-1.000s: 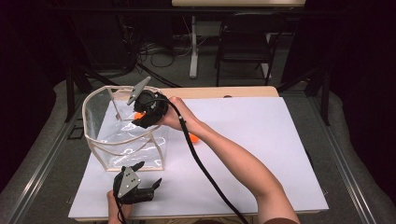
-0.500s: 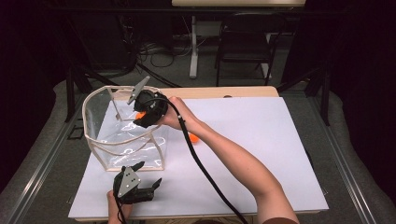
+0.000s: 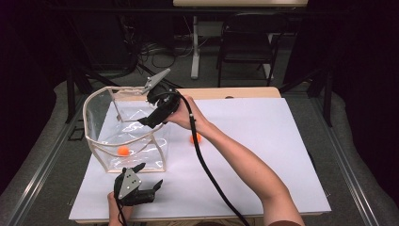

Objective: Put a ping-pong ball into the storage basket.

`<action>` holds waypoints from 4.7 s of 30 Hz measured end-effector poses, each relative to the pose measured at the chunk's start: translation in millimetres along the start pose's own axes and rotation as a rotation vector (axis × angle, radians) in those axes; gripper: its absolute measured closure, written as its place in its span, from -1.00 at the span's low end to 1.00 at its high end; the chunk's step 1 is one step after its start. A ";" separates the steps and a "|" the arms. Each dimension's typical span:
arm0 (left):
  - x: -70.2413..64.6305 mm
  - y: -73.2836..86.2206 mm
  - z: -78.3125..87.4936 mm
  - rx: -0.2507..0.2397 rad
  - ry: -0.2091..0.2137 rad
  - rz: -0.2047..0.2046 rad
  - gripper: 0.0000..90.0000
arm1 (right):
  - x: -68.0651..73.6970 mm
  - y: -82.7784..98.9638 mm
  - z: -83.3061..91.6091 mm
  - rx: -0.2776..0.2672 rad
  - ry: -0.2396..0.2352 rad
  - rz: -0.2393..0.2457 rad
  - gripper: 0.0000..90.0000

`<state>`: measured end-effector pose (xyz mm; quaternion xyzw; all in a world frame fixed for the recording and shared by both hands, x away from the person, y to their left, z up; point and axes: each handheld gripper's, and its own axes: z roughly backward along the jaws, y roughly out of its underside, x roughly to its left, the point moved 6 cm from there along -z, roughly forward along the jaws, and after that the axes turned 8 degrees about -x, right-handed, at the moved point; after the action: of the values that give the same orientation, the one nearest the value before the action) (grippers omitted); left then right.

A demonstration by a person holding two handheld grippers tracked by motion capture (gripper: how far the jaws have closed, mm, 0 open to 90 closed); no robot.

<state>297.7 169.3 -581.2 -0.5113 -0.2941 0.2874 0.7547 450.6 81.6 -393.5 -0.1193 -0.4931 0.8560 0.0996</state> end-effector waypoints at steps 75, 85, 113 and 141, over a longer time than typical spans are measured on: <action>0.4 -1.0 2.3 -0.005 -0.015 -0.006 -0.64 | -29.0 142.5 104.4 -0.058 0.119 -0.133 -1.00; 0.3 0.1 5.3 -0.002 -0.028 -0.004 -0.64 | -23.0 174.3 99.3 -0.026 0.122 -0.153 -1.00; -0.9 -1.5 2.7 -0.006 -0.015 -0.015 -0.64 | -21.0 239.6 88.9 0.052 0.154 -0.235 -1.00; -1.9 -2.1 1.1 -0.012 -0.013 -0.009 -0.64 | -29.4 230.3 76.2 0.066 0.181 -0.199 -1.00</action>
<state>296.0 167.9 -579.1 -0.5125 -0.3028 0.2855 0.7511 443.4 -103.1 -553.3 -0.1432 -0.4630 0.8434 0.2320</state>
